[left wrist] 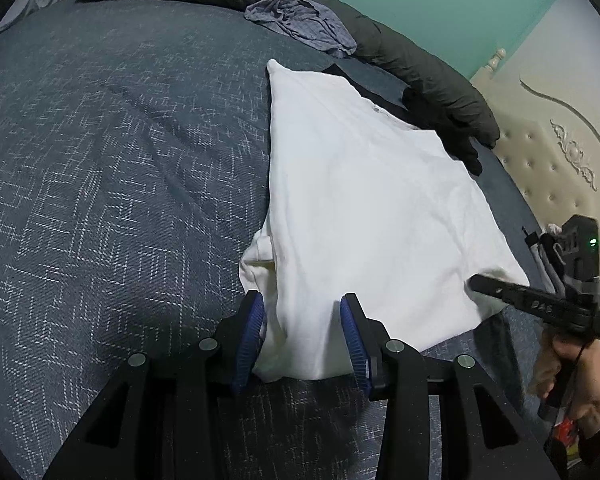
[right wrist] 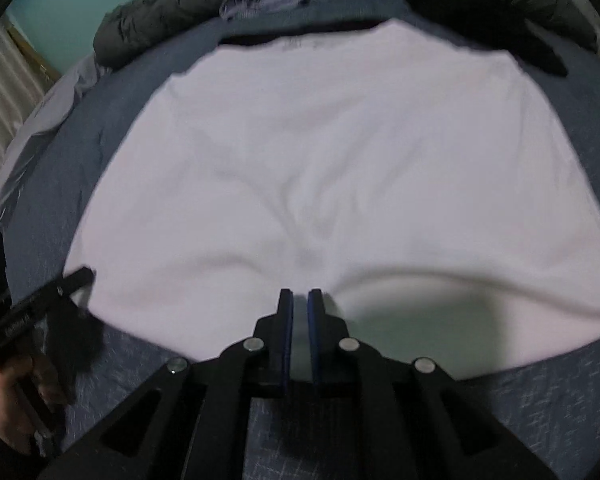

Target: Fold clothes

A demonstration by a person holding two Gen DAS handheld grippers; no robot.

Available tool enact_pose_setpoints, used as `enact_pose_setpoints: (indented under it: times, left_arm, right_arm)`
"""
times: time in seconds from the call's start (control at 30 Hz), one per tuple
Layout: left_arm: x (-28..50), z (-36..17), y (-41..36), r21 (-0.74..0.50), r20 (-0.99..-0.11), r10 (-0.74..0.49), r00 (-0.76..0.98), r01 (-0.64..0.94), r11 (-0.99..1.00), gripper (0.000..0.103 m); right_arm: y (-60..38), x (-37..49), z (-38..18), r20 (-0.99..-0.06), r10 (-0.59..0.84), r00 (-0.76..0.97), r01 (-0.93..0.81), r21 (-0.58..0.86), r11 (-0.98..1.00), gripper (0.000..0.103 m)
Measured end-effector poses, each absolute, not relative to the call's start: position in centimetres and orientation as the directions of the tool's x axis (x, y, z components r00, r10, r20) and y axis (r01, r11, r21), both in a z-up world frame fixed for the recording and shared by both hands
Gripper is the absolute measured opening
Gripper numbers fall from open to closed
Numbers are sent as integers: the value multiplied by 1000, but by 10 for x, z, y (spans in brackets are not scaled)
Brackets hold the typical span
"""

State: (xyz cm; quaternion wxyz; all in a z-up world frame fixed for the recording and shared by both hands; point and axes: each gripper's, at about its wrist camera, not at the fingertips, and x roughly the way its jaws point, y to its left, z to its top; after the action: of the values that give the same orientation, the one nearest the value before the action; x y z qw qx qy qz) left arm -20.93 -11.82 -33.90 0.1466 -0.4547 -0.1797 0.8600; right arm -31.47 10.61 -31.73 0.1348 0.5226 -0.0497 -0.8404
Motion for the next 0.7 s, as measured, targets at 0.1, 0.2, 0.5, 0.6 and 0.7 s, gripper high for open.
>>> enact_pose_setpoints:
  times: [0.1, 0.2, 0.5, 0.6, 0.7]
  left_arm:
    - [-209, -338, -120, -452, -725, 418, -548, -79, -888, 45]
    - [-208, -338, -122, -466, -721, 423, -549, -68, -882, 45]
    - [-199, -335, -130, -507, -702, 428, -568, -23, -862, 50]
    - [-193, -333, -133, -530, -691, 428, -583, 6, -848, 52]
    - [-188, -332, -134, -542, -687, 418, -595, 37, -840, 55]
  right_arm:
    - [101, -303, -332, -875, -274, -400, 170, 223, -960, 7]
    - [98, -280, -347, -877, -271, -397, 169, 221, -961, 7]
    - [105, -199, -347, -852, -317, -416, 169, 270, -948, 7]
    - [116, -171, -346, -841, -325, -432, 148, 290, -946, 7]
    - [128, -137, -348, -825, -333, -457, 109, 320, -941, 7]
